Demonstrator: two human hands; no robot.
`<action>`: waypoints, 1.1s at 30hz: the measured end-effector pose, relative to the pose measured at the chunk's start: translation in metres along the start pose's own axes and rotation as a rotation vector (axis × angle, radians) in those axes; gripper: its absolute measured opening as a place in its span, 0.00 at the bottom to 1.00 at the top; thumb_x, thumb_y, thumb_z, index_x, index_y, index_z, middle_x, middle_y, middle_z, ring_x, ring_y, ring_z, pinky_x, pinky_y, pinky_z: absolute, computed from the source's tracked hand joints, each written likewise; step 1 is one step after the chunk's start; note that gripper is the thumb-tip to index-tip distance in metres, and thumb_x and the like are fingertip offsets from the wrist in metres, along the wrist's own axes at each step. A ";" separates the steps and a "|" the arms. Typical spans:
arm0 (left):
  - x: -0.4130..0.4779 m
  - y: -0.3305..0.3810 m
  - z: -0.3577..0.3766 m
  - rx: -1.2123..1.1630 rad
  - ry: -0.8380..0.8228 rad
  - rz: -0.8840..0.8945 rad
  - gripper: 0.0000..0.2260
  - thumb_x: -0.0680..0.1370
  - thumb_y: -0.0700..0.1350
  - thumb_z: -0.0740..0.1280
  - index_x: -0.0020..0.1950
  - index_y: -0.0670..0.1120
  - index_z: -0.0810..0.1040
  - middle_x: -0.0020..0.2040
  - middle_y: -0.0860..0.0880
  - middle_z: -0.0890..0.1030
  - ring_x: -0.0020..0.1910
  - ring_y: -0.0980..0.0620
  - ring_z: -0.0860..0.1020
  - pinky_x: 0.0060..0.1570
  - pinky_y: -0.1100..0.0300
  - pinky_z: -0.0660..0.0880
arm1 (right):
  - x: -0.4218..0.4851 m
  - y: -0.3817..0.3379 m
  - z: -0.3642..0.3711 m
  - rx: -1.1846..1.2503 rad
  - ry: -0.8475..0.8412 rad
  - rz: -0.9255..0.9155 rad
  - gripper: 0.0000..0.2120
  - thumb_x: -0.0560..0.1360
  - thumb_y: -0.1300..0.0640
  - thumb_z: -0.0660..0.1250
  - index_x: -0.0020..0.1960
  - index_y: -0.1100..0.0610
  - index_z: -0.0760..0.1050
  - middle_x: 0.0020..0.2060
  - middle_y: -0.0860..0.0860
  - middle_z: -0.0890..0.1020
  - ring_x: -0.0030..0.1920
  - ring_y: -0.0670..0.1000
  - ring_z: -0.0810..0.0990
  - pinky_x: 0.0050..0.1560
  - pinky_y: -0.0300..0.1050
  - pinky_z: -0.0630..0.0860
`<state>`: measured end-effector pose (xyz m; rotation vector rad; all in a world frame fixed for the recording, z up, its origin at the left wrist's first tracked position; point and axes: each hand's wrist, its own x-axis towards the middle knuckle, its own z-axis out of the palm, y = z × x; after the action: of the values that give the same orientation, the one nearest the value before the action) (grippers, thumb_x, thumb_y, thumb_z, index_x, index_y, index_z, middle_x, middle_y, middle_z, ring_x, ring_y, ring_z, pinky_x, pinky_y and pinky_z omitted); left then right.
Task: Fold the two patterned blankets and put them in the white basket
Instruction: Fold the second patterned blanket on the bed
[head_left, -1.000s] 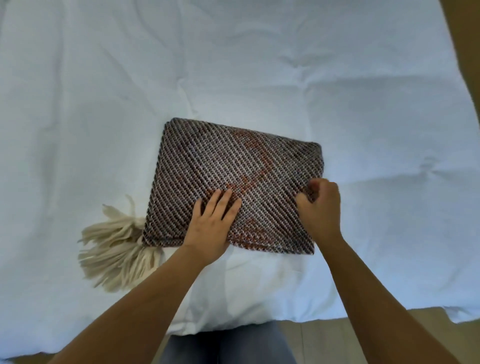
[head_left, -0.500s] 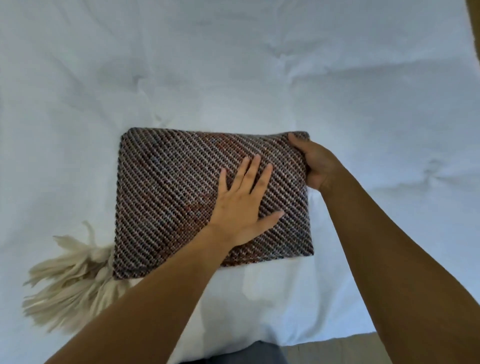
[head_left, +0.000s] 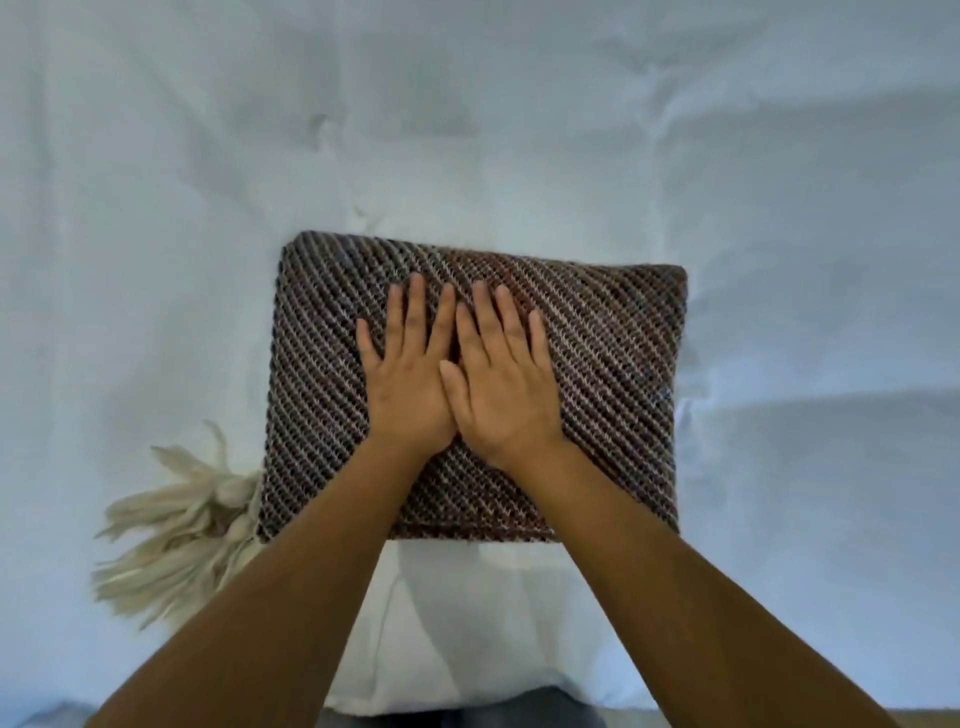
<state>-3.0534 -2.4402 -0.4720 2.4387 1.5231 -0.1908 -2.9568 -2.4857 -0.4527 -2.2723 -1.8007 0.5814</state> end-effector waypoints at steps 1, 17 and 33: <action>-0.002 -0.009 0.003 -0.006 -0.013 -0.021 0.27 0.80 0.57 0.47 0.74 0.52 0.37 0.77 0.48 0.42 0.75 0.50 0.39 0.69 0.49 0.32 | 0.002 0.008 0.008 -0.056 -0.071 -0.029 0.29 0.80 0.44 0.46 0.76 0.55 0.42 0.77 0.52 0.44 0.76 0.51 0.40 0.69 0.45 0.26; -0.091 -0.067 0.021 -0.109 -0.107 -0.330 0.31 0.74 0.62 0.45 0.73 0.49 0.43 0.76 0.43 0.49 0.76 0.44 0.49 0.71 0.42 0.44 | -0.061 -0.015 0.036 -0.191 -0.142 -0.121 0.31 0.75 0.43 0.52 0.73 0.58 0.59 0.72 0.55 0.64 0.72 0.55 0.62 0.71 0.57 0.58; -0.013 -0.114 -0.030 -0.874 -0.362 -0.578 0.46 0.56 0.65 0.74 0.69 0.48 0.66 0.66 0.46 0.74 0.59 0.49 0.75 0.62 0.55 0.69 | -0.058 0.074 -0.018 0.651 0.145 0.895 0.44 0.62 0.40 0.74 0.71 0.50 0.57 0.68 0.54 0.70 0.66 0.58 0.71 0.67 0.58 0.68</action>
<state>-3.1622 -2.3950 -0.4572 1.2041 1.6249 -0.0437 -2.8943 -2.5579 -0.4538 -2.3987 -0.3303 0.9142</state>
